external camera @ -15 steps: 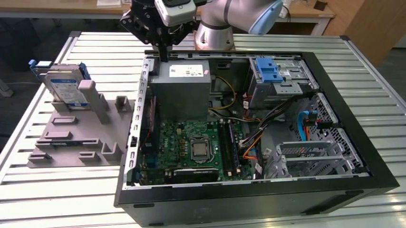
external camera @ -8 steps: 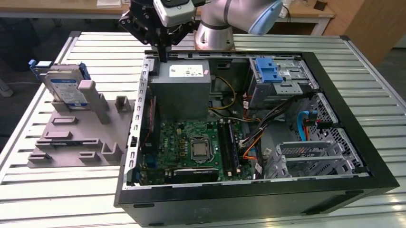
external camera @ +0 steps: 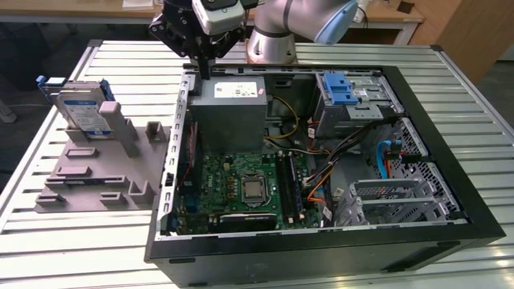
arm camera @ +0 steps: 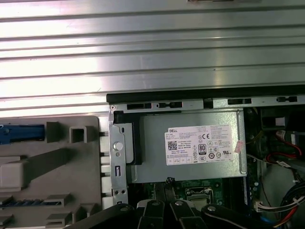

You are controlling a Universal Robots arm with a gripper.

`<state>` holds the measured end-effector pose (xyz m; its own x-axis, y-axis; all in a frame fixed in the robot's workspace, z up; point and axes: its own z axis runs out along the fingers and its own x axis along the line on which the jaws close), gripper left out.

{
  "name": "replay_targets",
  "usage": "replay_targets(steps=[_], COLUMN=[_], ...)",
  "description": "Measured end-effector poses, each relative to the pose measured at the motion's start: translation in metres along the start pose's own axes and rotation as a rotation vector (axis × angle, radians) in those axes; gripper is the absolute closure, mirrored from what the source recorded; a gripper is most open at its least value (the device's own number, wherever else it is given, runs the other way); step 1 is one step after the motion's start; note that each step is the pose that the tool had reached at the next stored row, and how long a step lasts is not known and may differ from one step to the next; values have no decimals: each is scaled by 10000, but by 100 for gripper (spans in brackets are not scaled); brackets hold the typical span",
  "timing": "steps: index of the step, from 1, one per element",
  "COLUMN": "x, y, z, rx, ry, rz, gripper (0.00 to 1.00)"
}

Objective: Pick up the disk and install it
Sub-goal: 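Reach for the disk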

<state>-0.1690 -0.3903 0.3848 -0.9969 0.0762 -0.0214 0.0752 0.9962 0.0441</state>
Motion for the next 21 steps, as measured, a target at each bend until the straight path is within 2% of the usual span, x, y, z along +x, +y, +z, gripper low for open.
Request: replay_targets(steps=[21], x=[66], y=[-6], z=[23], rx=[0], ry=[14], rz=[1], gripper=[89])
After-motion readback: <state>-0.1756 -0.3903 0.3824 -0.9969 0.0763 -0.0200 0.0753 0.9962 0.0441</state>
